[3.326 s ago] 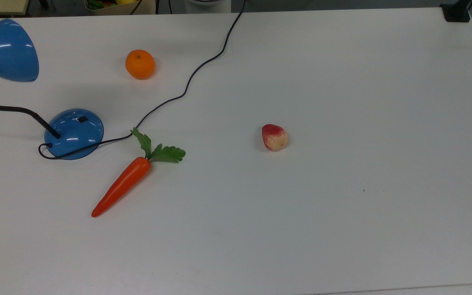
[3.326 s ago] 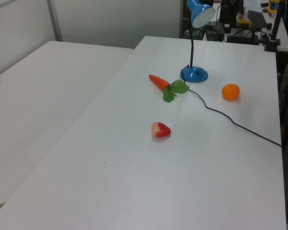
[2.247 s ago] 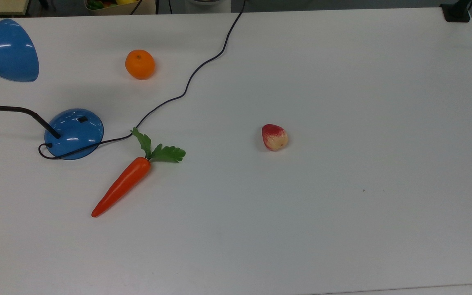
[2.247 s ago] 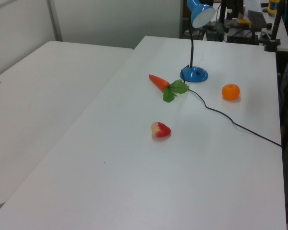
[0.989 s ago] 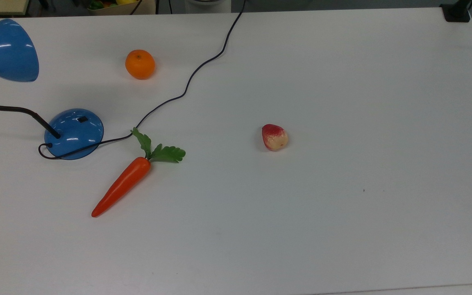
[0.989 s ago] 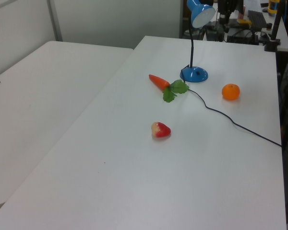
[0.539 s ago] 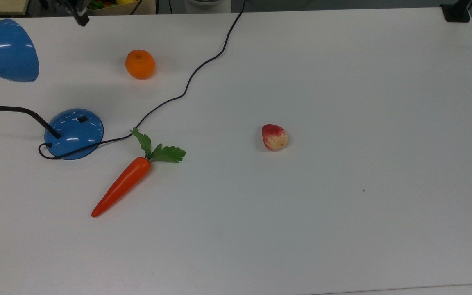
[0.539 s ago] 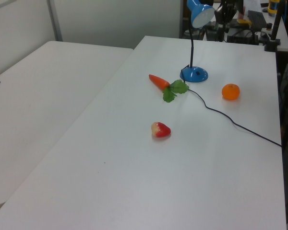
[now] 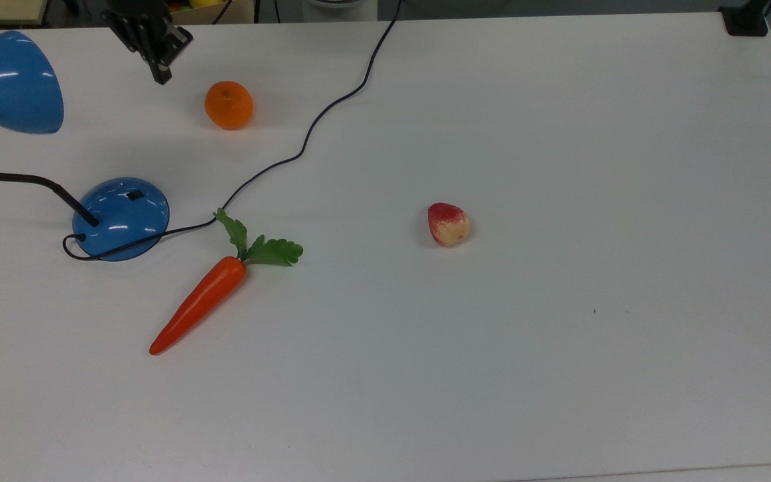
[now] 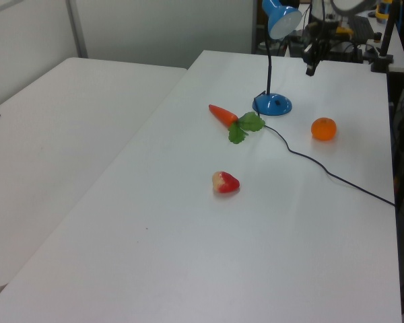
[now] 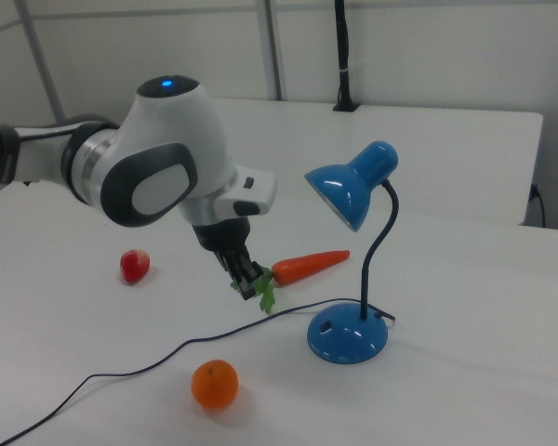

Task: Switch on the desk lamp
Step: 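Move the gripper over the blue lamp base toward its button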

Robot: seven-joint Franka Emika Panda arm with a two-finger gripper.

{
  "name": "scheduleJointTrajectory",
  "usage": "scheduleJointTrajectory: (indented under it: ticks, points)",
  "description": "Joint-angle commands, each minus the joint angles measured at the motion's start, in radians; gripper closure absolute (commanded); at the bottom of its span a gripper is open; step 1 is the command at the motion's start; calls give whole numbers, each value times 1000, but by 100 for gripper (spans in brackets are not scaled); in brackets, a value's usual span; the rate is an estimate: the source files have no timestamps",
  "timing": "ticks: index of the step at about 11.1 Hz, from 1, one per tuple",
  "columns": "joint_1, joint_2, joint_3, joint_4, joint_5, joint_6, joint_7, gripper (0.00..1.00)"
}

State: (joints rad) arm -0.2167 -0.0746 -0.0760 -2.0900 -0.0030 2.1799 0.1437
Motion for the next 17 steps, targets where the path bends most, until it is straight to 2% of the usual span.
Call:
scheduleJointTrajectory:
  ticks: [1,5,14,17]
  points:
    - [2,-41,16,-105,-51,173,140,100]
    - [13,19,16,-127,-52,362,232,100]
    - [-15,134,16,-54,-68,432,295,100]
    - [-26,196,15,-54,-74,532,318,100]
